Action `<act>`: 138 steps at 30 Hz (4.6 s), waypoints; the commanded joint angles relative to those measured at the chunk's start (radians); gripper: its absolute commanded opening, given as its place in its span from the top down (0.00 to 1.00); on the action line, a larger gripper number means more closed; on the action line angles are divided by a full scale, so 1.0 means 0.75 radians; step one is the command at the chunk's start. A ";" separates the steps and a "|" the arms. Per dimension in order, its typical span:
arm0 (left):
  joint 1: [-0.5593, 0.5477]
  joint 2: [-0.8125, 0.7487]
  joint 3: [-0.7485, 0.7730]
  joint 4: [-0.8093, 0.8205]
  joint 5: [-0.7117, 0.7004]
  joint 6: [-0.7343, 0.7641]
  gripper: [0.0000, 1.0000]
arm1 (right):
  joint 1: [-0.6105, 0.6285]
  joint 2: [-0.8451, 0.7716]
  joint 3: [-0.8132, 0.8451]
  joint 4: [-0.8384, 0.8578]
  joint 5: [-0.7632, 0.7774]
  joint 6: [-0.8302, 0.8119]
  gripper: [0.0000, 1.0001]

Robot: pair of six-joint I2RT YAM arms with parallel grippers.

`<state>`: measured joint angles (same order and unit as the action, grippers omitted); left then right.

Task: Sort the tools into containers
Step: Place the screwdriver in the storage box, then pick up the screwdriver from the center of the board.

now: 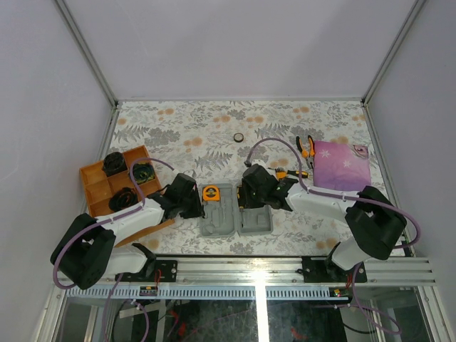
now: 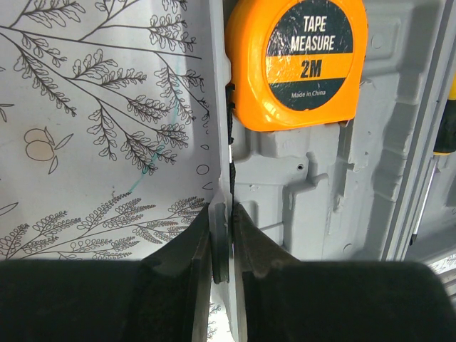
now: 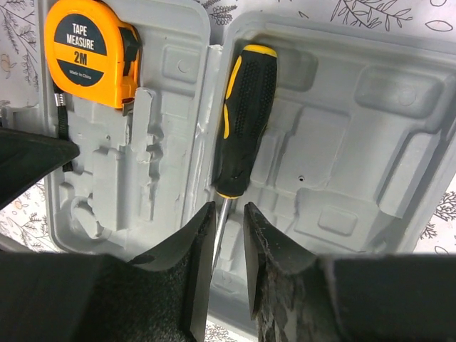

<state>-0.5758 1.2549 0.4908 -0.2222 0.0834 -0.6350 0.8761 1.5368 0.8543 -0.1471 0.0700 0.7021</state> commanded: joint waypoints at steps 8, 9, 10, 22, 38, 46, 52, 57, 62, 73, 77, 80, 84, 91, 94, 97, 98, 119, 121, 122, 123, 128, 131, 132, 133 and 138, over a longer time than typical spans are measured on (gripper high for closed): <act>-0.003 -0.013 -0.008 -0.002 0.021 -0.001 0.88 | -0.020 0.061 0.083 0.033 0.016 -0.038 0.72; -0.003 -0.013 -0.008 -0.002 0.023 0.000 0.88 | -0.022 0.068 0.087 0.036 0.015 -0.040 0.72; -0.003 -0.016 -0.010 -0.002 0.024 0.000 0.88 | -0.025 0.073 0.090 0.036 0.013 -0.040 0.72; -0.004 -0.024 -0.014 -0.011 0.020 0.004 0.88 | -0.039 0.143 0.131 0.044 -0.018 -0.063 0.74; -0.004 0.001 -0.002 -0.002 0.039 0.017 0.88 | -0.039 0.286 0.233 -0.159 -0.038 -0.146 0.79; -0.004 0.020 0.009 0.002 0.047 0.032 0.88 | -0.040 0.433 0.353 -0.366 -0.030 -0.224 0.90; -0.003 0.027 0.012 0.009 0.061 0.045 0.88 | -0.040 0.559 0.408 -0.493 0.009 -0.276 1.00; -0.004 0.029 0.007 0.014 0.071 0.047 0.90 | -0.037 0.681 0.400 -0.527 0.003 -0.290 1.00; -0.005 0.052 0.014 0.026 0.088 0.049 0.93 | -0.026 0.837 0.388 -0.534 -0.020 -0.295 1.00; -0.004 0.045 0.021 0.018 0.077 0.041 0.96 | -0.005 0.878 0.224 -0.383 -0.038 -0.233 1.00; -0.005 0.013 0.015 -0.005 0.025 0.022 0.96 | -0.015 0.583 0.263 -0.405 0.058 -0.250 0.98; -0.003 -0.012 0.012 -0.023 -0.015 0.008 0.95 | -0.029 0.387 0.339 -0.393 0.073 -0.288 0.84; -0.002 -0.028 0.000 -0.031 -0.027 -0.013 0.95 | -0.031 0.204 0.442 -0.367 0.121 -0.359 0.65; -0.003 -0.060 -0.014 -0.045 -0.050 -0.031 0.90 | -0.114 -0.041 0.411 -0.386 0.308 -0.495 0.53; -0.003 -0.072 -0.029 -0.026 -0.052 -0.056 0.89 | -0.214 -0.079 0.383 -0.464 0.368 -0.590 0.50; -0.002 -0.087 -0.048 0.006 -0.046 -0.095 0.89 | -0.315 -0.110 0.361 -0.501 0.412 -0.643 0.48; -0.001 -0.092 -0.054 0.015 -0.047 -0.110 0.89 | -0.346 -0.112 0.362 -0.517 0.419 -0.659 0.46; 0.236 -0.104 -0.123 0.133 0.142 -0.198 0.90 | -0.801 0.280 0.580 -0.570 0.049 -0.986 0.34; 0.236 -0.094 -0.116 0.127 0.151 -0.177 0.89 | -0.804 0.311 0.603 -0.583 0.032 -1.018 0.34; 0.235 -0.092 -0.112 0.122 0.154 -0.169 0.88 | -0.804 0.328 0.614 -0.591 0.030 -1.031 0.34; 0.236 -0.089 -0.107 0.118 0.156 -0.161 0.87 | -0.806 0.345 0.625 -0.600 0.029 -1.041 0.34; 0.236 -0.068 -0.083 0.102 0.166 -0.125 0.83 | -0.810 0.436 0.666 -0.639 0.055 -1.080 0.34; 0.237 -0.053 -0.069 0.090 0.165 -0.105 0.80 | -0.821 0.495 0.702 -0.666 0.053 -1.095 0.34; 0.236 -0.050 -0.067 0.091 0.168 -0.102 0.79 | -0.825 0.514 0.713 -0.678 0.054 -1.098 0.34; 0.236 -0.049 -0.068 0.092 0.166 -0.099 0.79 | -0.828 0.533 0.727 -0.687 0.050 -1.104 0.34; 0.236 -0.030 -0.063 0.095 0.175 -0.086 0.77 | -0.833 0.612 0.779 -0.722 0.018 -1.119 0.35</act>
<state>-0.4026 1.2114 0.4225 -0.1577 0.1993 -0.7326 0.2611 1.9652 1.3792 -0.6472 0.1028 -0.1062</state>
